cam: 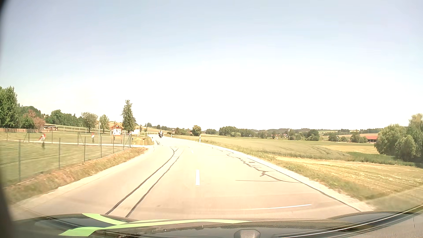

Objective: Follow the waypoints while adhering to traffic rules and regulations

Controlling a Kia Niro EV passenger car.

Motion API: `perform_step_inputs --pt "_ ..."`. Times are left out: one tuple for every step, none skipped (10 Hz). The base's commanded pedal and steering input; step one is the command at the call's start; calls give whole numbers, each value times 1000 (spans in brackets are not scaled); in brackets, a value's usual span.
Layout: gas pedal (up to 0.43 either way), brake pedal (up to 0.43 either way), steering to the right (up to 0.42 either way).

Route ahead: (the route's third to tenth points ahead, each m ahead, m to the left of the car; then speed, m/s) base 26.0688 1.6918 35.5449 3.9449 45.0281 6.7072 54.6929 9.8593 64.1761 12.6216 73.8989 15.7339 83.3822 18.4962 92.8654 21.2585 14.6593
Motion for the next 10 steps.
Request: perform_step_inputs --pt "189 0 -24" --pt "189 0 -30" --pt "189 0 -33" --pt "189 0 -33" --pt "189 0 -34" --pt "189 0 -37" --pt "189 0 -40" --pt "189 0 -43" --pt "197 0 -44" --pt "209 0 -46"
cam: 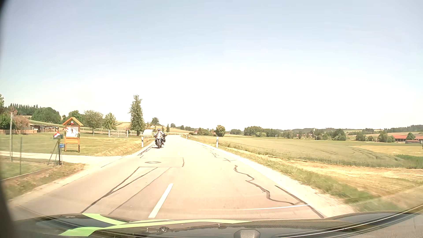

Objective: Follow the waypoints while adhering to traffic rules and regulations

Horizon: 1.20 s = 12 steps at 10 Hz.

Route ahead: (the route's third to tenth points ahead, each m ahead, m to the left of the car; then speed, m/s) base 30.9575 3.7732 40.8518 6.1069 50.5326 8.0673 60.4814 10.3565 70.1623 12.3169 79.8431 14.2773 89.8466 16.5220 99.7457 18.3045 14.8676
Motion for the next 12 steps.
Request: perform_step_inputs --pt "209 0 -47" --pt "220 0 -47" --pt "240 0 -49" --pt "240 0 -51" --pt "240 0 -52" --pt "240 0 -52" --pt "248 0 -52" --pt "248 0 -51" --pt "248 0 -50" --pt "248 0 -48" --pt "248 0 -45" --pt "248 0 -41"
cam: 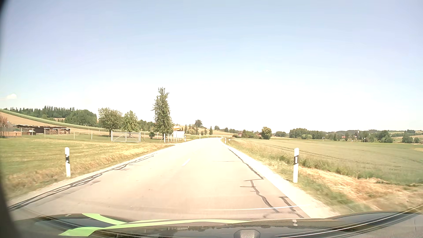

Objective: Follow the waypoints while adhering to traffic rules and regulations

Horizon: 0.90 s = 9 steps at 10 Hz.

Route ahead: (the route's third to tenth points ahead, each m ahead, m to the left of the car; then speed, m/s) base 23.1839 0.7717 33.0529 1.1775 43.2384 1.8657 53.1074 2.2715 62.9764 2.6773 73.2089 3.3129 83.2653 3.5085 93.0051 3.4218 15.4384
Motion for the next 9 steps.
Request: perform_step_inputs --pt "248 0 -38" --pt "248 0 -33" --pt "260 0 -28" --pt "260 0 -22" --pt "260 0 -16" --pt "260 0 -14" --pt "268 0 -14" --pt "268 0 -10" --pt "268 0 -2"
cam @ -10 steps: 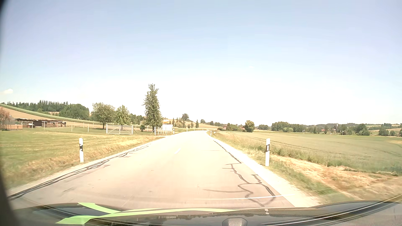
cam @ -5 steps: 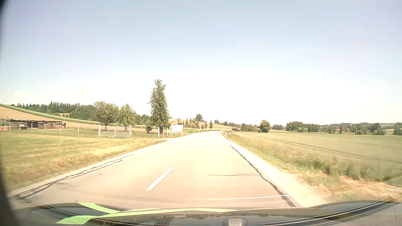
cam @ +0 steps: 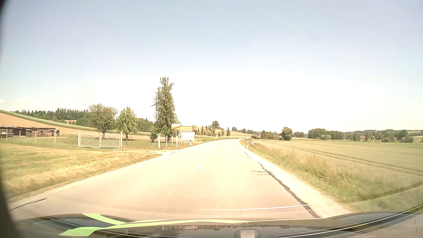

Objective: Follow the waypoints while adhering to traffic rules and regulations

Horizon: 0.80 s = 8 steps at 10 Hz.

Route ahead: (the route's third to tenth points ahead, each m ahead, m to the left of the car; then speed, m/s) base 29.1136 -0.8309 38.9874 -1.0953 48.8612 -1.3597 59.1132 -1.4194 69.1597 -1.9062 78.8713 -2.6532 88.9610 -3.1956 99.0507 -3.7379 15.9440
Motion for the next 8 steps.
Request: perform_step_inputs --pt "268 0 3" --pt "280 0 4" --pt "280 0 2" --pt "280 0 1" --pt "280 0 3" --pt "280 0 6" --pt "280 0 6" --pt "280 0 3"
